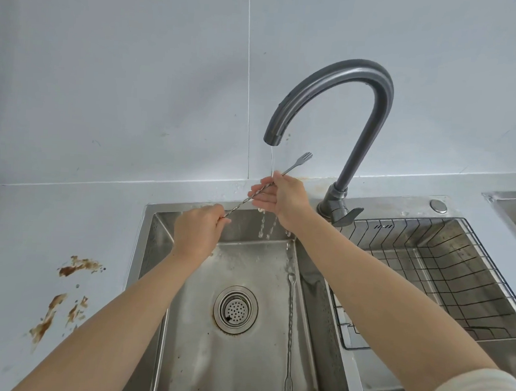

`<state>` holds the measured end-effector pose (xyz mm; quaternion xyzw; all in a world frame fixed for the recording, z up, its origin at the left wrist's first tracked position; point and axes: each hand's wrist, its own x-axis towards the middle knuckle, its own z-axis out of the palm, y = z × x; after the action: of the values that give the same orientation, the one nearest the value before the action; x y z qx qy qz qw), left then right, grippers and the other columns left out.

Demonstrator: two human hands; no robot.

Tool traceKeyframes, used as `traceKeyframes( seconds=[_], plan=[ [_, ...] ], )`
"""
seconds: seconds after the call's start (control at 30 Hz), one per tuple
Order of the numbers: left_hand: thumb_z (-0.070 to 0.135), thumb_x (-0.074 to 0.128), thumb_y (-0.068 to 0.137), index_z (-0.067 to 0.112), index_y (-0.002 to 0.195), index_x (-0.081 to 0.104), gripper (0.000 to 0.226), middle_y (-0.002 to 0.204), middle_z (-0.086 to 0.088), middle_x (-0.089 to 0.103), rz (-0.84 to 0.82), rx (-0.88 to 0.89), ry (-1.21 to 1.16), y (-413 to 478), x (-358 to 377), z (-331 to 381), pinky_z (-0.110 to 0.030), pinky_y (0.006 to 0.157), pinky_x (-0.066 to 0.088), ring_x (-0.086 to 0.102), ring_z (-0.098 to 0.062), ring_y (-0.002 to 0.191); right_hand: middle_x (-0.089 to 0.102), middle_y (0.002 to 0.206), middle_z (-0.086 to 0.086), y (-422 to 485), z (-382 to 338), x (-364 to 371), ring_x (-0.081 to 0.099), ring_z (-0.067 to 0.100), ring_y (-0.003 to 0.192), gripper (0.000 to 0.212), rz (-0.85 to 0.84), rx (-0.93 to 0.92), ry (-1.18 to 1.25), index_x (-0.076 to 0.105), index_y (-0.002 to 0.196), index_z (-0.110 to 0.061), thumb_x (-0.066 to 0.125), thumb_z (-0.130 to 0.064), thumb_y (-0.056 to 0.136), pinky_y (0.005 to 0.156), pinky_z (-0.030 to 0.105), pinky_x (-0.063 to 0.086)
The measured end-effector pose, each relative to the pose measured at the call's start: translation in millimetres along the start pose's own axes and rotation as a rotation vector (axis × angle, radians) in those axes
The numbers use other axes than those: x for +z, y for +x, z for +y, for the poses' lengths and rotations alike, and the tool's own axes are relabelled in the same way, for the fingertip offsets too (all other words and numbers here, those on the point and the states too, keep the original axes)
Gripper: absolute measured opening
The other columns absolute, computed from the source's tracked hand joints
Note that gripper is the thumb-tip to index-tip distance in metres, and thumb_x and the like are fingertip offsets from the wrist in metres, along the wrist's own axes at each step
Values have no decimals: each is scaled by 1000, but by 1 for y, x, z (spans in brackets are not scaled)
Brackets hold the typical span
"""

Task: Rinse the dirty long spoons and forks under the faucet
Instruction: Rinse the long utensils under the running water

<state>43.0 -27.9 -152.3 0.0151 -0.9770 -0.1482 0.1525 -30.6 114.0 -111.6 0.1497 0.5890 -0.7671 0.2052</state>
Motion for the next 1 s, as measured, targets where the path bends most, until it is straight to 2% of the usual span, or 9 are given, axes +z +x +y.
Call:
traceKeyframes(
  seconds=[0.13,0.23,0.33,0.4,0.47,0.67,0.8,0.9,1.0],
  plan=[
    [11,77,70,4,61,65,17,48,-10,64,-5,20,-65,1,1,2,-26,41,39,59,-29,42,58,69,13,1,-8,4,62,22,60,30,4,-74,47,47,77,-7,29,-12,101,53,25,56],
    [8,66,81,1,78,71,9,66,-16,71,-35,9,-111,2,1,3,-38,56,50,65,-34,61,59,72,13,3,-10,3,64,18,53,21,11,-101,45,45,87,-10,30,-8,100,50,23,56],
    [7,60,86,0,86,70,13,77,-18,71,-70,-2,-121,4,1,7,-38,64,48,64,-36,74,59,76,12,2,-6,3,63,19,62,13,-21,-130,61,40,97,-8,37,4,95,58,22,56],
    [11,60,86,1,87,69,14,81,-17,72,-83,-30,-105,5,1,11,-38,65,48,64,-36,78,59,76,12,0,-2,5,62,20,64,16,-52,-157,80,44,88,-7,43,9,92,61,21,57],
    [14,60,87,3,88,68,15,81,-17,72,-85,-61,-100,6,1,13,-38,65,48,64,-36,79,59,72,12,0,0,7,63,17,58,19,-60,-148,60,46,78,-8,46,3,92,56,19,57],
    [16,59,88,2,91,66,17,87,-16,72,-87,-67,-75,6,-1,18,-38,66,48,64,-36,82,58,64,12,2,0,8,59,11,38,33,35,-93,-58,46,71,-8,37,-20,100,46,23,54],
    [11,61,85,-3,89,65,15,87,-20,71,-77,-59,-91,7,-1,20,-38,64,47,64,-39,81,58,66,10,1,3,4,61,9,43,21,-1,-99,-133,45,74,-11,47,-1,93,51,21,55],
    [9,61,85,-4,89,64,14,87,-21,69,-84,-58,-93,7,-1,24,-37,63,45,64,-39,80,58,68,10,-1,7,0,61,5,42,30,-37,-107,-131,42,76,-11,54,16,82,52,17,55],
    [7,64,83,-6,84,63,13,81,-23,68,-76,-49,-103,7,-3,27,-34,59,40,63,-39,75,58,67,10,-2,4,0,61,9,42,26,-30,-98,-109,43,75,-10,53,11,86,52,21,55]
  ],
)
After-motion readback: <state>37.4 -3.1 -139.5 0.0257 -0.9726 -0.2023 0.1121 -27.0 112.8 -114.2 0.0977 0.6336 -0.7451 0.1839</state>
